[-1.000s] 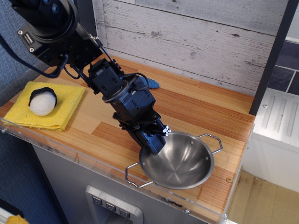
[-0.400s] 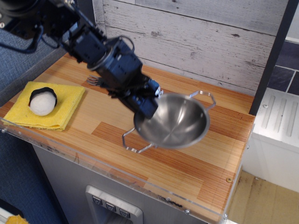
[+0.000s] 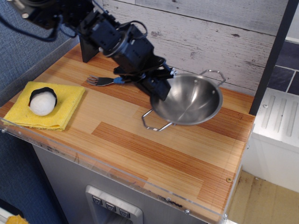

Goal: PICK UP THE VESSEL AND PLACE ON THE ANOTHER SIDE OF THE TABLE

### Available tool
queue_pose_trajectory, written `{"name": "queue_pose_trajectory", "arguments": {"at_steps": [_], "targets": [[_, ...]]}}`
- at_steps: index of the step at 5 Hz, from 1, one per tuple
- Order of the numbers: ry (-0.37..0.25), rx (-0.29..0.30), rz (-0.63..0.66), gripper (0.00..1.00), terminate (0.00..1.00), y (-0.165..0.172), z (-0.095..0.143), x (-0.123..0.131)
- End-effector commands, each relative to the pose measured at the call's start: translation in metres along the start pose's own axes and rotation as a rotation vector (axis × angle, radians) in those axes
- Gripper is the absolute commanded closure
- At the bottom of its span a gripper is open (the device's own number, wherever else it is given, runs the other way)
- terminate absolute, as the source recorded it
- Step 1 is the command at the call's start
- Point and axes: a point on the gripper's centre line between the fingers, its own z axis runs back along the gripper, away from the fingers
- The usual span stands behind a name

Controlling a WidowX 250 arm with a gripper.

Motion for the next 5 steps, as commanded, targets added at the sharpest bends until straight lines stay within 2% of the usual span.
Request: {"name": "queue_pose_trajectory", "arguments": {"at_steps": [1, 3, 5], "targets": [[-0.017, 0.039, -0.004, 1.00, 0.00, 0.015, -0.014, 0.024], [0.040, 0.025, -0.005, 1.00, 0.00, 0.021, -0.042, 0.020], [0.058, 0.018, -0.012, 1.00, 0.00, 0.011, -0.058, 0.029]]}}
